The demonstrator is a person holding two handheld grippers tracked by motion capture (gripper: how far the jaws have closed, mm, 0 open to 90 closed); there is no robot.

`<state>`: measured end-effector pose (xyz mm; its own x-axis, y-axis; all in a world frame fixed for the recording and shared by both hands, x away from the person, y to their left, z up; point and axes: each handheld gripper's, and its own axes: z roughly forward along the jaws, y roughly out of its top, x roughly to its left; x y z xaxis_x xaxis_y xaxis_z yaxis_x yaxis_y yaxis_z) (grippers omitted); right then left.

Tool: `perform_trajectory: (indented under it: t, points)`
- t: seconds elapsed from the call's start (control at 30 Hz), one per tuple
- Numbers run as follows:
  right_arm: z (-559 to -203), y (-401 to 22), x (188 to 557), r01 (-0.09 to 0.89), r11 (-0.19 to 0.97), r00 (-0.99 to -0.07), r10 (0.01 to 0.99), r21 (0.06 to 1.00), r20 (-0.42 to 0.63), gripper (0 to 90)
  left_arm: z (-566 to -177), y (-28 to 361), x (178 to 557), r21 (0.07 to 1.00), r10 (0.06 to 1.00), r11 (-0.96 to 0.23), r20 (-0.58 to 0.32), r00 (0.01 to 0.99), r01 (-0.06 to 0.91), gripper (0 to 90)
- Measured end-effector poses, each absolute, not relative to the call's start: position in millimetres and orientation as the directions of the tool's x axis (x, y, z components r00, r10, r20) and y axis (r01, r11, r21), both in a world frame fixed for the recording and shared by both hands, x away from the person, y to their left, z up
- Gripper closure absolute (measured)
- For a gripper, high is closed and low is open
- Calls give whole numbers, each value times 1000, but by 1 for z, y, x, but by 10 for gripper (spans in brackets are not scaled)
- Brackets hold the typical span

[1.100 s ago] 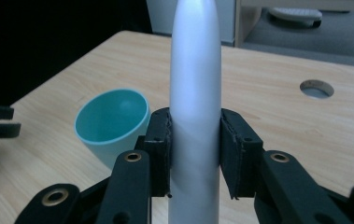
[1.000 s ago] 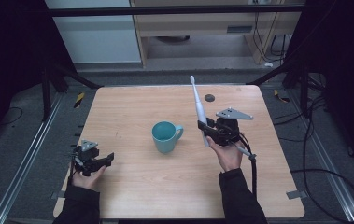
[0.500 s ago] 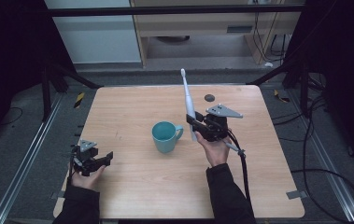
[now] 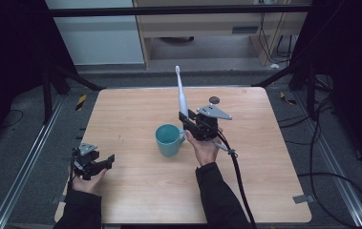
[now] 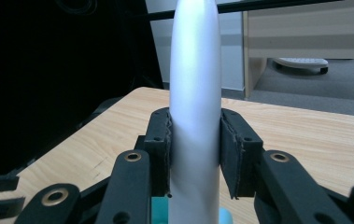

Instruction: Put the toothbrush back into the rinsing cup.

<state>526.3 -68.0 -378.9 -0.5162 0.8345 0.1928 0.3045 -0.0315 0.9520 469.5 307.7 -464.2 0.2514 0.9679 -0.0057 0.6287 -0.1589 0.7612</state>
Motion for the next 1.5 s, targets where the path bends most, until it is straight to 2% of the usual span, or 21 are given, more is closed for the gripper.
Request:
perform_trajectory:
  t: [0.67,1.5]
  points:
    - [-385,-18,535,285,-42,-485,856,958,182,664,-464,308,470,763,968,-157,-7,252,627,346]
    - [-421,6,542,343,1,-448,879,939,162,663,-464,309,470,765,968,-154,-9,250,626,347]
